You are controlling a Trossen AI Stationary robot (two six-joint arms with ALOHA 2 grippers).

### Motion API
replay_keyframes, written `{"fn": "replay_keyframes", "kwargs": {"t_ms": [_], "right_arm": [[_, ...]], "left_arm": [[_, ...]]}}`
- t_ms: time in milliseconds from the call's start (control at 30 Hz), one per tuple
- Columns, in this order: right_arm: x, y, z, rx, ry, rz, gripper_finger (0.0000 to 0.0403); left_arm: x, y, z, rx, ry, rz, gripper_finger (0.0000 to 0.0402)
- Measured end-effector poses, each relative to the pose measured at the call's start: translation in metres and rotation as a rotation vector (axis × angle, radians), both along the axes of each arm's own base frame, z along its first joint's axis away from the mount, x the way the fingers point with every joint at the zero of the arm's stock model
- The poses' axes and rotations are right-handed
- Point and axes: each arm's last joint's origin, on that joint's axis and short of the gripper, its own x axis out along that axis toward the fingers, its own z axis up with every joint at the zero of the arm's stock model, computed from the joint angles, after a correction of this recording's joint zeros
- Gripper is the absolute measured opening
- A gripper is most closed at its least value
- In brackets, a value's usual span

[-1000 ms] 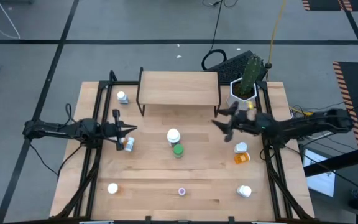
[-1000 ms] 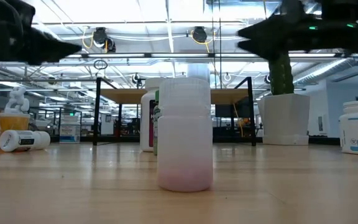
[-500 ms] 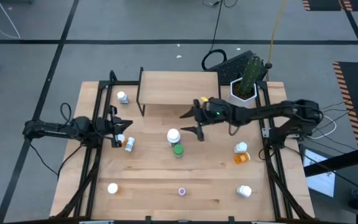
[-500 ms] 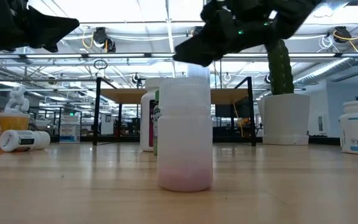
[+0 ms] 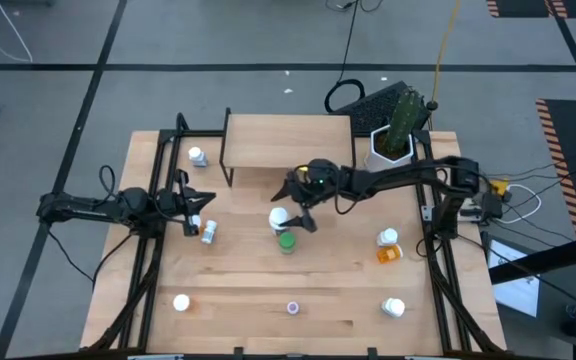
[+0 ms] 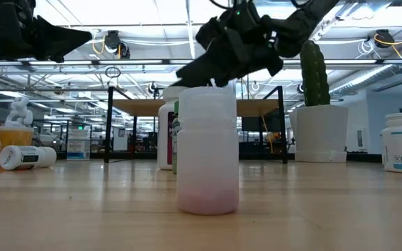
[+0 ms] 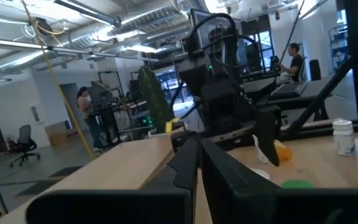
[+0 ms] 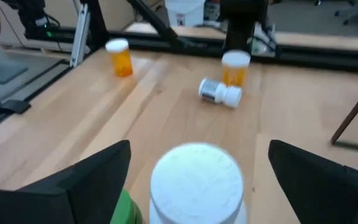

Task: Pick and place medicine bottles onto shelf by color
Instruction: Put the white purple pill bottle on the shelf

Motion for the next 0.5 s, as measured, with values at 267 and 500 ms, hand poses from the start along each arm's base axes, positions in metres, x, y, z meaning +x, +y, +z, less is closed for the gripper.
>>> {"fn": "replay_keyframes", "kwargs": {"t_ms": [267,500], "right_arm": [[0.004,0.010,-0.012,0.000,0.029,0.023,0.0376],[0.005,0.014,-0.014,-0.055,0.042,-0.032,0.0330]], "left_arm": [[0.001,0.000,-0.003,-0.026,0.022,0.002,0.0021],[0.001,0.000,-0.003,-0.040,0.028,-0.001,0.0021]]}}
